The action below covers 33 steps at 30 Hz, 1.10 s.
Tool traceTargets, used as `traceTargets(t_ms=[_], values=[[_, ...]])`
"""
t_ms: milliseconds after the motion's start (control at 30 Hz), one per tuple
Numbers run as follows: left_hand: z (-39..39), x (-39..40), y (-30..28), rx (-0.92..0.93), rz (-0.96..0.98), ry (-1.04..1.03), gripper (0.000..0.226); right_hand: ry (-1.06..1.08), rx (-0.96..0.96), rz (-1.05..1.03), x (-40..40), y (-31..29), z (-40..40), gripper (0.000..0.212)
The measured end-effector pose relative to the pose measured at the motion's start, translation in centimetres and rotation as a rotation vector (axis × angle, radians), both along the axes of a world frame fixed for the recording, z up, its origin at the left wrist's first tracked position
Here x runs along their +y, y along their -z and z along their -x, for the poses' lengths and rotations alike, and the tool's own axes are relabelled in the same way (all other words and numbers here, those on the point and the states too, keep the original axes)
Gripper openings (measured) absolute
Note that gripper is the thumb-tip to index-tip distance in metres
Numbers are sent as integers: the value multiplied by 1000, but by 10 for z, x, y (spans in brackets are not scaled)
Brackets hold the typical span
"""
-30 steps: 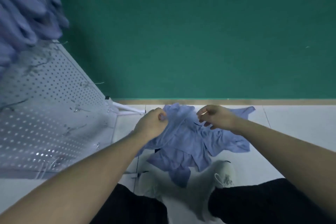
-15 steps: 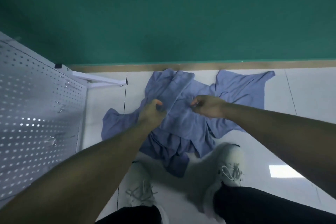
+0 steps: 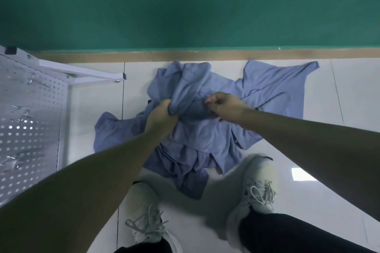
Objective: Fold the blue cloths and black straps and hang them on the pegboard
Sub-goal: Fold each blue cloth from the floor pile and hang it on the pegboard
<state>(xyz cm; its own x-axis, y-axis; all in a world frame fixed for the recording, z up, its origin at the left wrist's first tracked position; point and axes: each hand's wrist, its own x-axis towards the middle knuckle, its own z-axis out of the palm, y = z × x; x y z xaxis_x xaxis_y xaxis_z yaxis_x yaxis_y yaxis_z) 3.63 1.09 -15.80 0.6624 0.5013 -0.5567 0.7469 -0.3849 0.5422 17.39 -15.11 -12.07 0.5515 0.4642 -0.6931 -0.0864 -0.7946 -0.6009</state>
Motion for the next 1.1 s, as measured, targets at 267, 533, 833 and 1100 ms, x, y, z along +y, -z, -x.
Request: traceTargets(t_ms=[267, 533, 833, 1100], values=[[-10, 7, -97, -314, 112, -140, 23, 6, 160, -73, 15, -75, 5, 23], [13, -20, -219, -565, 163, -84, 38, 268, 436, -312, 6, -196, 25, 61], [63, -72, -295, -702, -25, 361, 41, 617, 369, -781, -23, -284, 72, 47], [93, -98, -345, -881, 198, -118, 56, 326, 92, -896, -65, -334, 116, 68]])
